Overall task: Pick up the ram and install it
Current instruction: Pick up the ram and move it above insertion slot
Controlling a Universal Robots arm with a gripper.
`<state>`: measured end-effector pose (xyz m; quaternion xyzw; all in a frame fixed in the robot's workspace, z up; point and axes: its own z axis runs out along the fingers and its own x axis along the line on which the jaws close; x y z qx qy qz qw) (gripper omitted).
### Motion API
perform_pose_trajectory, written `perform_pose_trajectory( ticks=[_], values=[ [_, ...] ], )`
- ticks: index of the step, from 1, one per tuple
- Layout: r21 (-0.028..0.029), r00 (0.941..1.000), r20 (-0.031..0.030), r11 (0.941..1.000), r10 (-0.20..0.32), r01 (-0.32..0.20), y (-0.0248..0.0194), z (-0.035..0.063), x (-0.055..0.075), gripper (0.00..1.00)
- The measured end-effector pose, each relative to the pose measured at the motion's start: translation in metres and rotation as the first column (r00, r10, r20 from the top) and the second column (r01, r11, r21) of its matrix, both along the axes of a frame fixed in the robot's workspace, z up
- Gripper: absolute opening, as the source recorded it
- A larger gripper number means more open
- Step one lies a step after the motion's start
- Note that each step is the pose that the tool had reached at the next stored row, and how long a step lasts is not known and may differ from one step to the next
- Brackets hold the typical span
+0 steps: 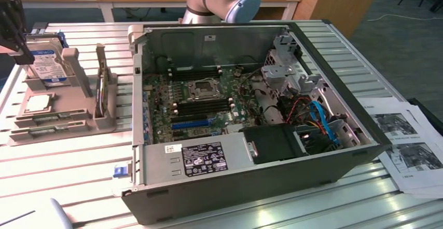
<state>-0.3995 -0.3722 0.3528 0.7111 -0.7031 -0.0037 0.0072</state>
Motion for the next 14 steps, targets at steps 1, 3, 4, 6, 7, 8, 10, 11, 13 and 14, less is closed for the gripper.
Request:
perform_pose_trajectory(
  ticks=[1,3,4,6,7,8,10,11,13,14],
  values=[
    [0.0001,1.0,0.0001,1.0,0.0,0.0,0.0,-0.0001,0.0,0.1],
    [0.0001,1.0,0.0002,1.0,0.0,0.0,0.0,-0.0001,0.0,0.1],
    [0.0001,1.0,0.0001,1.0,0.0,0.0,0.0,-0.0001,0.0,0.1],
    [0.0001,1.0,0.0001,1.0,0.0,0.0,0.0,-0.0001,0.0,0.1],
    [0.0001,1.0,0.0002,1.0,0.0,0.0,0.0,-0.0001,0.0,0.1],
    [0.0001,1.0,0.0001,1.0,0.0,0.0,0.0,-0.0001,0.0,0.1],
    [0.0001,1.0,0.0002,1.0,0.0,0.0,0.0,-0.0001,0.0,0.1],
    [0.0001,1.0,0.0002,1.0,0.0,0.0,0.0,-0.0001,0.0,0.1],
    [0.0001,1.0,0.0002,1.0,0.0,0.0,0.0,-0.0001,0.0,0.11],
    [0.0001,1.0,0.0002,1.0,0.0,0.0,0.0,-0.0001,0.0,0.16]
  ],
)
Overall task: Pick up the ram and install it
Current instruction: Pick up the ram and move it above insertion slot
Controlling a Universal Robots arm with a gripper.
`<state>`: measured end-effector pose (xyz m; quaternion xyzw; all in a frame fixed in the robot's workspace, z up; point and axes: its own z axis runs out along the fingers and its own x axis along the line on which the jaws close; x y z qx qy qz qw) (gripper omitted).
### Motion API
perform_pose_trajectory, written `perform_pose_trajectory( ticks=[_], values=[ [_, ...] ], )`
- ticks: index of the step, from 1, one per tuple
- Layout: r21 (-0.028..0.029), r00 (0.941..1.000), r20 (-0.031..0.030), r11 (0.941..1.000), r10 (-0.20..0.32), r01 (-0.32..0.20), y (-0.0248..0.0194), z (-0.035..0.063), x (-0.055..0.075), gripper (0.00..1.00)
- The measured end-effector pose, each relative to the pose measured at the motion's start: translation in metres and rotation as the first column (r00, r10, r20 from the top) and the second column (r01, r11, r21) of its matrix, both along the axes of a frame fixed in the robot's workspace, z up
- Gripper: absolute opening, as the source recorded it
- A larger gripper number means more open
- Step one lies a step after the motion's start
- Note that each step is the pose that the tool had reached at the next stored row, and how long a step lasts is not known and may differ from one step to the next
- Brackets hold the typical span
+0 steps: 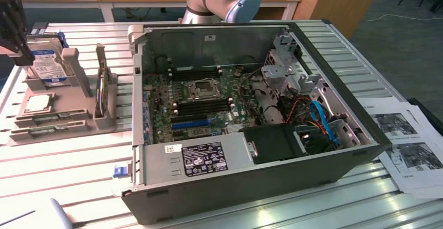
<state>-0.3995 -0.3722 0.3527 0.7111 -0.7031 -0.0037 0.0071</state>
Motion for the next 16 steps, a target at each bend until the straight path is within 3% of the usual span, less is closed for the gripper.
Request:
perform_pose_trajectory(
  ticks=[3,4,16],
  values=[
    [0.0,1.0,0.0,1.0,0.0,0.0,0.0,0.0,0.0,0.23],
    [0.0,1.0,0.0,1.0,0.0,0.0,0.0,0.0,0.0,0.3],
    [0.0,1.0,0.0001,1.0,0.0,0.0,0.0,-0.0035,0.0,0.3]
  ],
)
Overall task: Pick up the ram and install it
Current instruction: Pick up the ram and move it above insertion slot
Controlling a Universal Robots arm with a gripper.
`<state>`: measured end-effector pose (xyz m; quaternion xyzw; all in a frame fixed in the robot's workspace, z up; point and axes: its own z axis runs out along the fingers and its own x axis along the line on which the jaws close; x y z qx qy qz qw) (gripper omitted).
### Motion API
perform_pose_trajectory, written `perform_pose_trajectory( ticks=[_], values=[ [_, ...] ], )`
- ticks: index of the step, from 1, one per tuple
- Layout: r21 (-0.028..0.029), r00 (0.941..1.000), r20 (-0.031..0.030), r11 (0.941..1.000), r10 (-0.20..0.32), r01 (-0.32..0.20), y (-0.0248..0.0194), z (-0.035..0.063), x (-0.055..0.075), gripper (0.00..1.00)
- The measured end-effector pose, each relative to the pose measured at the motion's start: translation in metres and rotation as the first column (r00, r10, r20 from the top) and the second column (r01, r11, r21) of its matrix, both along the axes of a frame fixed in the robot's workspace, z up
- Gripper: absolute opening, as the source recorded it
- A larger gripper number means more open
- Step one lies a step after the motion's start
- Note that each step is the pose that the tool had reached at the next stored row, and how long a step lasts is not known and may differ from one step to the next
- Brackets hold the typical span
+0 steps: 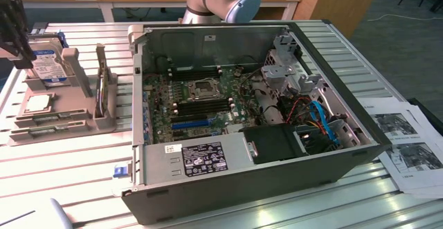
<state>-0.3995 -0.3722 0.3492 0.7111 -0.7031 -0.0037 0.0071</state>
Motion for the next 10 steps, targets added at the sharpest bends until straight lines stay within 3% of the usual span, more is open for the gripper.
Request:
perform_pose_trajectory(
  ticks=[10],
  values=[
    [0.0,1.0,0.0,1.0,0.0,0.0,0.0,-0.0118,0.0,0.3]
  ],
)
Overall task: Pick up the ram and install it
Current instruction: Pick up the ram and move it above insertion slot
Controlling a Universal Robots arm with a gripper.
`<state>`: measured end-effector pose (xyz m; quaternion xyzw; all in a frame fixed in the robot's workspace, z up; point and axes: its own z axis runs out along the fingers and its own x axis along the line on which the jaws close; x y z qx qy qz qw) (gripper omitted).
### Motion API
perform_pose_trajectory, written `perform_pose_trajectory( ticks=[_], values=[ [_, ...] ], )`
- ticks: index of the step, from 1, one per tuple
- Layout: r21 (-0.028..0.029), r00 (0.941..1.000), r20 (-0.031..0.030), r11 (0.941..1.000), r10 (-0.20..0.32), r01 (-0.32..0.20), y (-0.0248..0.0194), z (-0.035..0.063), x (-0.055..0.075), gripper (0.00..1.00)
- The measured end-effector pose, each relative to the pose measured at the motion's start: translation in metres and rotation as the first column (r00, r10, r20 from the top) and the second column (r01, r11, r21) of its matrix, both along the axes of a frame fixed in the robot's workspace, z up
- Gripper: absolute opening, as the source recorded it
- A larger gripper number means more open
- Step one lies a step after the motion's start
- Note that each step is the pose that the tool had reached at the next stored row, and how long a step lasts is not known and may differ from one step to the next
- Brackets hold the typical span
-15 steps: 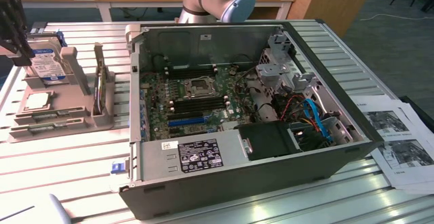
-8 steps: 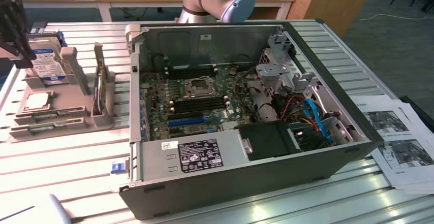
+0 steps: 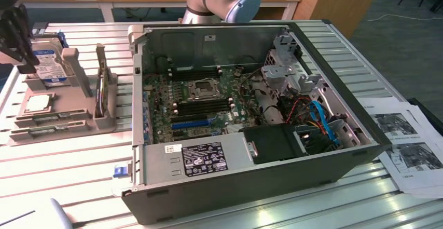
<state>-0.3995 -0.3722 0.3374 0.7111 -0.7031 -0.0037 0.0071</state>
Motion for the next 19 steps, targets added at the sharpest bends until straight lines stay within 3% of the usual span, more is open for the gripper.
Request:
perform_pose_trajectory(
  ticks=[15,18,19],
  values=[
    [0.0,1.0,0.0018,1.0,0.0,0.0,0.0,-0.0163,0.0,0.3],
    [0.0,1.0,0.0022,1.0,0.0,0.0,0.0,-0.0314,0.0,0.3],
    [0.0,1.0,0.0022,1.0,0.0,0.0,0.0,-0.0324,0.0,0.3]
  ],
)
